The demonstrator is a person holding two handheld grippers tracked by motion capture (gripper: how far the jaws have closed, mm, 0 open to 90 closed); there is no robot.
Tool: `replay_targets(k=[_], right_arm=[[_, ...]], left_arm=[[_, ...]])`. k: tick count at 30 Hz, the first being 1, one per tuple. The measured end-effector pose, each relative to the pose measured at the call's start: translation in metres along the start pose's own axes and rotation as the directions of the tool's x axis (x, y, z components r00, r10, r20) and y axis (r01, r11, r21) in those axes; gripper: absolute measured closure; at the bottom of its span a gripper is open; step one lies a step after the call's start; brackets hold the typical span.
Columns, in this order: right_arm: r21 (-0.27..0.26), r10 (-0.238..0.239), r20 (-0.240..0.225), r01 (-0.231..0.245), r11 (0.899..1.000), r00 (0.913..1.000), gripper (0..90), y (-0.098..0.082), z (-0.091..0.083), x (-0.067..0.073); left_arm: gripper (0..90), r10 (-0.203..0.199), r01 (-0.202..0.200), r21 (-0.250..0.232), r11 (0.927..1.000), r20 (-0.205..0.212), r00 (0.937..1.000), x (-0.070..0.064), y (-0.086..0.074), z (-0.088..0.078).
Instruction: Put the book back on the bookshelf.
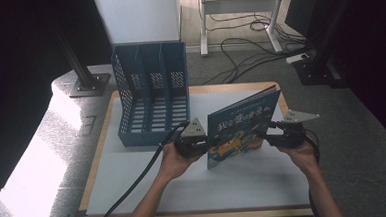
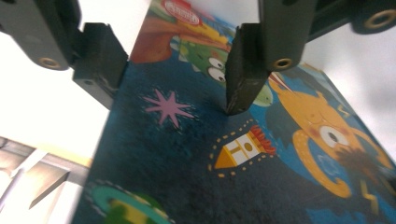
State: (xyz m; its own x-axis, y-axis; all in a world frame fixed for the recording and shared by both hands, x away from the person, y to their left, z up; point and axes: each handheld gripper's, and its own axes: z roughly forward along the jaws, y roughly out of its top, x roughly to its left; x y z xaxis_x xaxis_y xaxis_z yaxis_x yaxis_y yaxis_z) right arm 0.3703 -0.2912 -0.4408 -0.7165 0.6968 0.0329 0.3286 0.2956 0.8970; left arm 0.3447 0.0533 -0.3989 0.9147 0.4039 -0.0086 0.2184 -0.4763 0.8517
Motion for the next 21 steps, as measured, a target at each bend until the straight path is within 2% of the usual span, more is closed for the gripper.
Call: replay_targets(k=[4,9,10,12,13,16,17,18,20,21], right_arm=[[-0.014,-0.013,-0.001,0.013,1.000,0.9999,38.5,0.000,0.005,0.002],[-0.012,-0.028,0.001,0.028,1.000,0.9996,37.0,-0.002,0.004,0.003],[-0.006,-0.028,0.008,0.028,1.000,0.9996,33.5,-0.003,0.003,0.002],[0.016,-0.030,0.051,0.029,0.999,0.9983,28.3,-0.006,0.002,0.001],[0.020,-0.026,0.059,0.025,1.000,0.9979,26.6,-0.008,0.002,-0.001],[0.018,0.035,0.032,-0.035,0.999,0.9989,19.2,-0.017,0.004,-0.008],[0.010,0.043,0.025,-0.043,0.999,0.9988,19.0,-0.019,0.005,-0.008],[0.009,0.045,0.013,-0.045,0.999,0.9989,18.7,-0.021,0.006,-0.008],[0.013,0.044,0.009,-0.044,0.999,0.9990,18.5,-0.023,0.010,-0.006],[0.015,0.038,0.007,-0.038,0.999,0.9993,18.5,-0.024,0.013,-0.004]], left_arm=[[82.2,0.003,-0.003,0.005,1.0000,-0.004,1.0000,0.002,-0.003,-0.002],[82.1,0.024,-0.024,0.005,0.9997,-0.012,0.9997,-0.003,-0.004,-0.002],[82.0,0.023,-0.023,0.005,0.9997,-0.015,0.9996,-0.003,-0.004,-0.002],[82.0,0.021,-0.021,-0.002,0.9998,-0.018,0.9996,-0.004,-0.005,-0.002],[81.9,0.020,-0.021,-0.009,0.9998,-0.020,0.9996,-0.005,-0.006,-0.002],[81.6,0.010,-0.010,-0.033,0.9994,-0.017,0.9998,-0.004,-0.010,-0.001],[81.3,0.010,-0.011,-0.031,0.9995,-0.020,0.9998,-0.004,-0.011,0.000],[80.6,0.017,-0.017,-0.006,0.9998,-0.025,0.9995,-0.005,-0.011,0.002],[78.9,0.056,-0.053,0.050,0.9974,-0.060,0.9967,-0.007,-0.016,0.008],[78.1,0.057,-0.054,0.047,0.9974,-0.074,0.9956,-0.008,-0.018,0.009]])
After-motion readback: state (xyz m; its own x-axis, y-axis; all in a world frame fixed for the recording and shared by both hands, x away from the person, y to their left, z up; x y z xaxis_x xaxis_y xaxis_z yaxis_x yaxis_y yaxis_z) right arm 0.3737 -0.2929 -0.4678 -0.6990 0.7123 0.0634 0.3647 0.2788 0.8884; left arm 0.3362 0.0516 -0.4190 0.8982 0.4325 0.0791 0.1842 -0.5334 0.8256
